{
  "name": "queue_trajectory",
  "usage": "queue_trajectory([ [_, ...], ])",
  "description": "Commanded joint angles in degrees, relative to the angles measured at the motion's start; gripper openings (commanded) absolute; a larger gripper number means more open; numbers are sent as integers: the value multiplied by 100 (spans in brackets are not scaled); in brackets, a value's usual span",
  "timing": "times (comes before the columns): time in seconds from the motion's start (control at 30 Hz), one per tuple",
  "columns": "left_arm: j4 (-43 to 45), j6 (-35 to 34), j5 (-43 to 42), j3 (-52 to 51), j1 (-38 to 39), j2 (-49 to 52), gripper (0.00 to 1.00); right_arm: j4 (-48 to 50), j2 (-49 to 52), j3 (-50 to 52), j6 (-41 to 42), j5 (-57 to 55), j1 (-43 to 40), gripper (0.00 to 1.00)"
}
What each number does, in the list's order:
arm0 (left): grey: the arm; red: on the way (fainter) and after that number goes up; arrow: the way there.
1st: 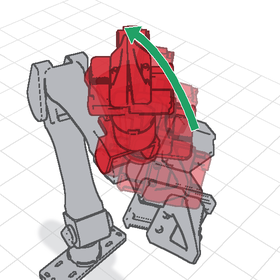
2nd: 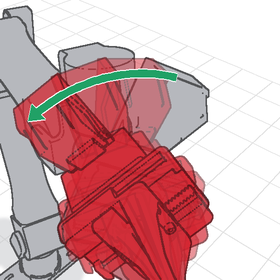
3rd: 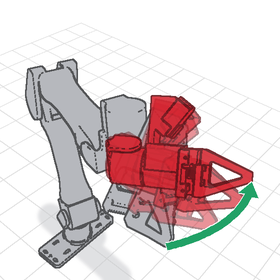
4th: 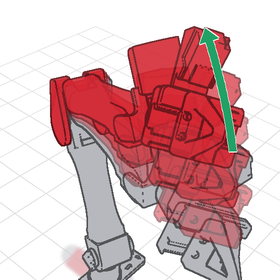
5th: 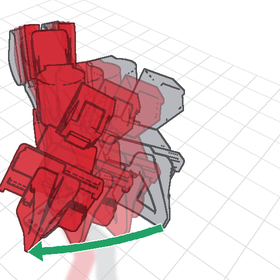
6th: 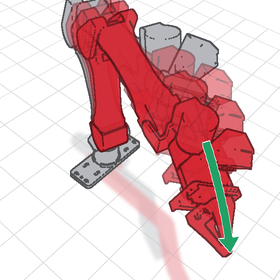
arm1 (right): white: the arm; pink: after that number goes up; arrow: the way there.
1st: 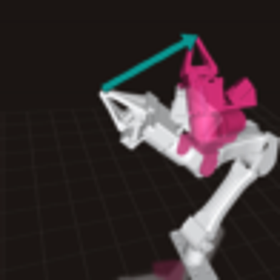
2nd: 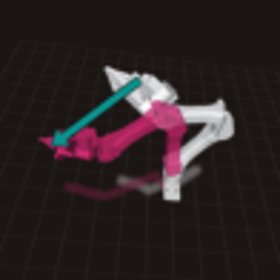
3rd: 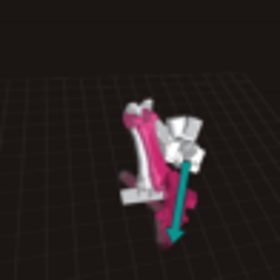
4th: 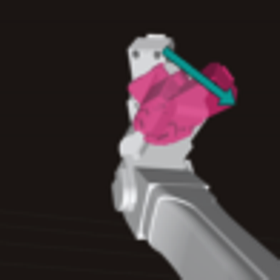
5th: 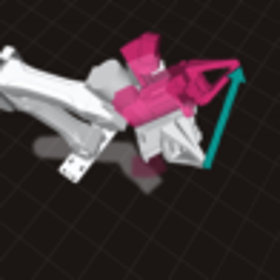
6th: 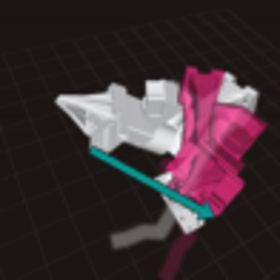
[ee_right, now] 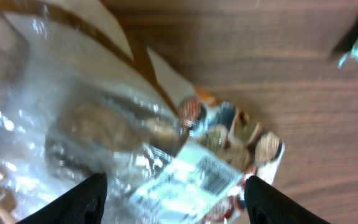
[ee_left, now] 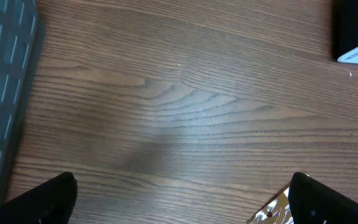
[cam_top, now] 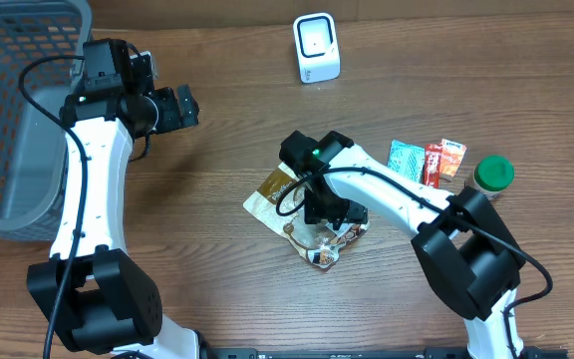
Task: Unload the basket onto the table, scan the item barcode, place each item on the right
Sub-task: 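Lower the right gripper and grasp the snack bag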
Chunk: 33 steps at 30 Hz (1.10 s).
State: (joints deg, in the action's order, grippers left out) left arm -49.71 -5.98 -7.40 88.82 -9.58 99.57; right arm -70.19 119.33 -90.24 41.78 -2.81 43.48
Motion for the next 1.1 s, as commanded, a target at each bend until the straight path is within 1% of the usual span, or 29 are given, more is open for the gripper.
queue_trajectory([
  [0.0,7,22,35,26,-4,17,100,4,-605,11,98,87,-94,72],
  [0.13,7,22,35,26,-11,17,100,-98,-1080,11,-260,-409,-313,72],
  [0.17,9,22,35,26,-11,17,100,-177,-1150,11,-317,-535,-387,70],
  [0.23,9,22,35,26,-11,17,100,-332,-1176,11,-330,-691,-518,55],
  [0.27,7,22,35,26,-11,17,99,-389,-1174,22,-328,-758,-597,45],
  [0.33,7,22,35,26,-11,17,100,-328,-1158,105,-326,-765,-726,20],
  [0.37,7,22,35,26,-11,17,100,-254,-1158,175,-326,-767,-776,14],
  [0.67,7,22,35,26,-11,17,100,1154,-1156,1384,-282,-608,-863,14],
  [0.83,7,22,35,26,-11,17,100,1840,-1156,2020,-280,710,-855,15],
  [0.93,9,22,35,26,-11,17,100,2157,-1156,2273,-280,1502,-785,17],
  [1.07,9,22,35,26,-11,17,100,2476,-1156,2476,-240,2096,-551,18],
])
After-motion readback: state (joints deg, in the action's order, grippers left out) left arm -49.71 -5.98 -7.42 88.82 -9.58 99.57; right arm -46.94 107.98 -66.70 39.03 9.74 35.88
